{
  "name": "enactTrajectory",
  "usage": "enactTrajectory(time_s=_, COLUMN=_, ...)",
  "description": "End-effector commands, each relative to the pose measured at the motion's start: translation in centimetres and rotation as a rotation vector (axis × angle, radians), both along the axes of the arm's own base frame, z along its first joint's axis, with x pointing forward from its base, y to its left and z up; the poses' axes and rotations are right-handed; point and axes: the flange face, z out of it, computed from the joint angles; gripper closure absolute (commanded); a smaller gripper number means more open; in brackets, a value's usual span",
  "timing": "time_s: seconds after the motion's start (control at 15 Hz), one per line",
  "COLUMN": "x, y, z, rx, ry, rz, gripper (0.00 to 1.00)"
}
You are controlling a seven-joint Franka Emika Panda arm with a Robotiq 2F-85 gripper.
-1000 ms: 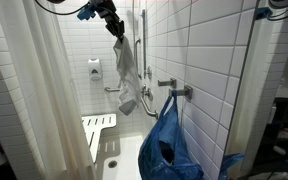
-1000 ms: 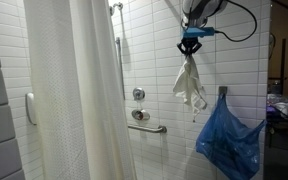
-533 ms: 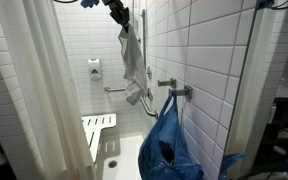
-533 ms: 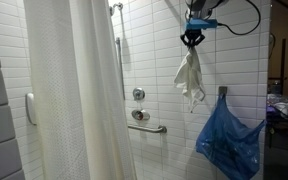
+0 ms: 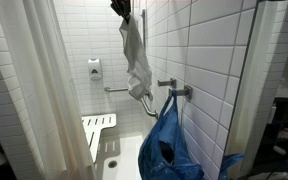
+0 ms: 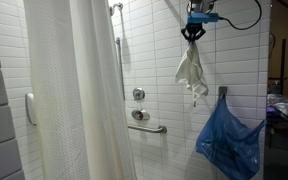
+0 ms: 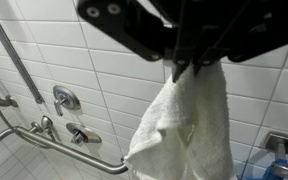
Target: Take the towel out of the plastic and hang it on the left hook.
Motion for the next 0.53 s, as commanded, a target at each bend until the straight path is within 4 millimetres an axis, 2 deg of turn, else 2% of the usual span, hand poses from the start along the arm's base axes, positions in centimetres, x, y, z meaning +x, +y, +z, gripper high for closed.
enactTrajectory(time_s=0.0, x=0.0, y=-0.03, z=0.32, rx=0.0, ry=0.002, rz=0.004, gripper=0.99)
enactTrajectory(time_s=0.07, x=-0.03, y=-0.06, z=0.37, rx=0.0, ry=0.002, rz=0.004, gripper=0.96)
enactTrajectory(time_s=0.47, x=0.0, y=-0.19, z=0.16, rx=0.001, ry=0.006, rz=0.001, gripper=0.96)
